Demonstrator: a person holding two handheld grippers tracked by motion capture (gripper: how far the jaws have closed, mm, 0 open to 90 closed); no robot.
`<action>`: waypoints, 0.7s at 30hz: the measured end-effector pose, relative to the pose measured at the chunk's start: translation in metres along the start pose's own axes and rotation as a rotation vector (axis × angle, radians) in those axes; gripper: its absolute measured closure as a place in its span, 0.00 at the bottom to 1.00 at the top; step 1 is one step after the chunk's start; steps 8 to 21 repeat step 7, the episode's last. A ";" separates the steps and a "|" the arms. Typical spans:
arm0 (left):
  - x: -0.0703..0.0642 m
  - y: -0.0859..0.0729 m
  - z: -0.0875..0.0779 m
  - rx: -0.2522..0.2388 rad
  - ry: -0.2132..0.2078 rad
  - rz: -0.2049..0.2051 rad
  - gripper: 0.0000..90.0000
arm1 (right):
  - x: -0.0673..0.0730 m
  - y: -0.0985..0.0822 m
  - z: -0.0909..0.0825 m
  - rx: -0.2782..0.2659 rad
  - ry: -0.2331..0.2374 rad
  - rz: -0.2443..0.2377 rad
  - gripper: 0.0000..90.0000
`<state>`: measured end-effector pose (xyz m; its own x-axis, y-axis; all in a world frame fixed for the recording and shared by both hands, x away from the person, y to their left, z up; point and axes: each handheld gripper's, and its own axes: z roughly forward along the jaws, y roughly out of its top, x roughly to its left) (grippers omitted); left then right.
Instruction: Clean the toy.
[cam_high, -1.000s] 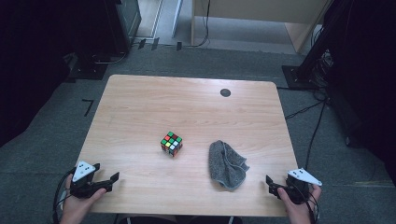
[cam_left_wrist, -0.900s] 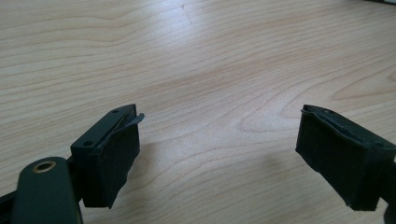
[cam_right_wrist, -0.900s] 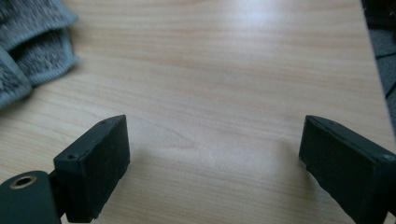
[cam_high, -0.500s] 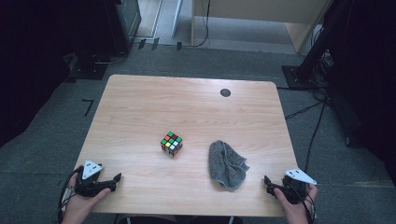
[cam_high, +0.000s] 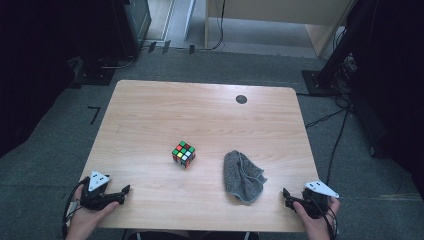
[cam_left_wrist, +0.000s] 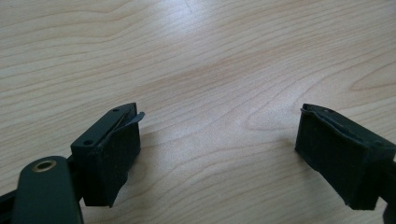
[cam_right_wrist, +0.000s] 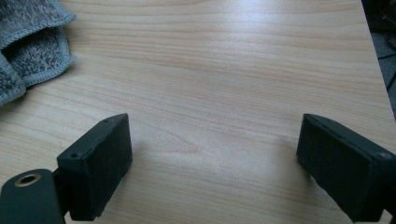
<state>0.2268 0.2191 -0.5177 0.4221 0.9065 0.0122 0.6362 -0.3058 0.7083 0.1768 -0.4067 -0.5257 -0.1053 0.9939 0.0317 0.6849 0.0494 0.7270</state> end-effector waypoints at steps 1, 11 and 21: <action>0.000 0.000 0.000 0.000 0.000 0.000 0.15 | 0.000 0.000 0.000 0.000 0.000 0.000 0.11; 0.000 0.001 0.001 0.000 0.001 -0.002 0.15 | 0.000 0.000 0.000 -0.001 0.001 -0.002 0.11; 0.000 0.001 0.001 0.000 0.001 -0.002 0.15 | 0.000 0.000 0.000 -0.001 0.001 -0.002 0.11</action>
